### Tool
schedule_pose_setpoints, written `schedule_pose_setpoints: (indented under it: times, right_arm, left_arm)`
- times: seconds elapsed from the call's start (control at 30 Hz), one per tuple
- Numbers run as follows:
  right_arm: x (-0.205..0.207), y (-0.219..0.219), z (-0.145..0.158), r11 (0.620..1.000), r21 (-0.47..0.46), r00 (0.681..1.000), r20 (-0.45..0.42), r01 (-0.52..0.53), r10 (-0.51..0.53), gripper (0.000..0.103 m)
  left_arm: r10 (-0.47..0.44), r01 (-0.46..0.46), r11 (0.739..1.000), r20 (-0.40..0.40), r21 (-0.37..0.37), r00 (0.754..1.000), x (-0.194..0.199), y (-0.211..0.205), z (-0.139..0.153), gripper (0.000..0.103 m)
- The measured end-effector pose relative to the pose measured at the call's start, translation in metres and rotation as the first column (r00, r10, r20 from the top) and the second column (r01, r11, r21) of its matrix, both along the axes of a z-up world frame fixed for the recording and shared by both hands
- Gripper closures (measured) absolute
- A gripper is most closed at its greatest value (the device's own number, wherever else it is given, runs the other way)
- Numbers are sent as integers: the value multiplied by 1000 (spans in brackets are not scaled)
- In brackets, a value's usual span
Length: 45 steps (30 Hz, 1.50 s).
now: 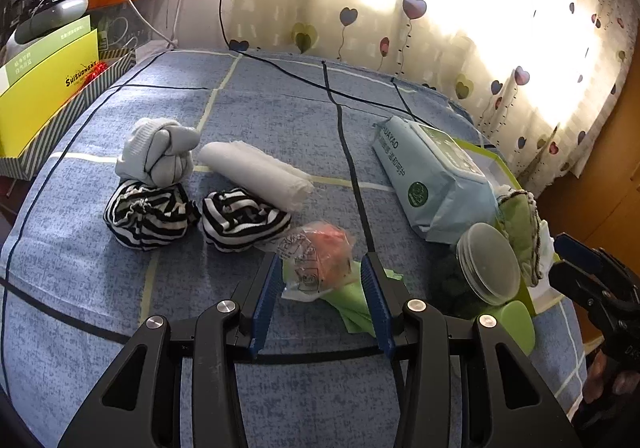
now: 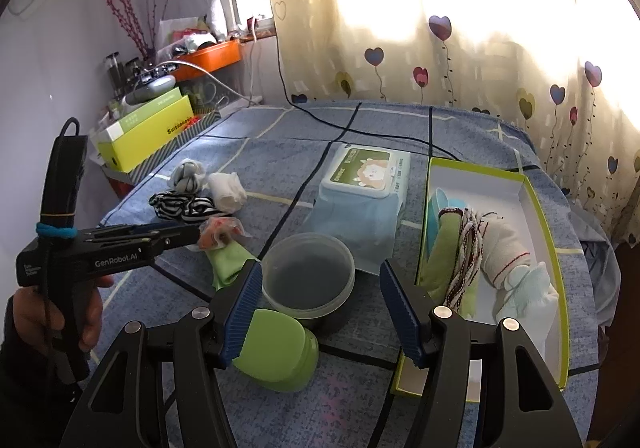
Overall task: Organize soft objects
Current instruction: 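Move the left tool toward the clear plastic bag while the right tool approaches the green cloth, then grasp the clear plastic bag with the left tool while the right tool grasps the green cloth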
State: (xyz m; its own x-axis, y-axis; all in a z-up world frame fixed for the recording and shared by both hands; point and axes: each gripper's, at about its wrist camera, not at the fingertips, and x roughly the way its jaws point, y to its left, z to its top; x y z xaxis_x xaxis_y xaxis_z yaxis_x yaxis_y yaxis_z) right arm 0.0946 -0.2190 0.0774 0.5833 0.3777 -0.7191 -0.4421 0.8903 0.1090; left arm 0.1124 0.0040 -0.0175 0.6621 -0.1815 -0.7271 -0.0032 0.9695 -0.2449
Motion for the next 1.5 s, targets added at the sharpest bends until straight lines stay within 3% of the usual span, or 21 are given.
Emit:
schedule_pose_setpoints:
  times: [0.23, 0.37, 0.43, 0.77, 1.07, 1.33, 1.5]
  right_arm:
    - [4, 4, -2, 1000, -3, 1000, -7, -5, 5, 42]
    - [7, 11, -2, 1000, -8, 1000, -9, -19, 19, 42]
    - [7, 18, -2, 999, -12, 999, -8, -34, 34, 42]
    - [9, 66, -5, 988, -58, 989, -21, -147, 146, 42]
    - [22, 140, -41, 938, -192, 955, -127, -288, 267, 42]
    - [38, 174, -78, 887, -330, 939, -229, -323, 257, 42]
    - [41, 179, -89, 865, -364, 929, -265, -346, 260, 61]
  left_arm:
    - [-17, 20, 999, -69, 41, 997, 25, -7, -17, 60]
    - [-16, 19, 999, -64, 36, 998, 23, -4, -20, 60]
    - [-18, 20, 999, -58, 36, 998, 22, -2, -20, 72]
    - [-17, 17, 1000, -5, -20, 1000, -4, 22, -9, 81]
    - [33, -30, 997, 43, -70, 999, -30, 60, -1, 81]
    - [30, -24, 994, 61, -102, 998, -37, 78, -1, 81]
    - [29, -20, 993, 73, -120, 997, -37, 86, 0, 81]
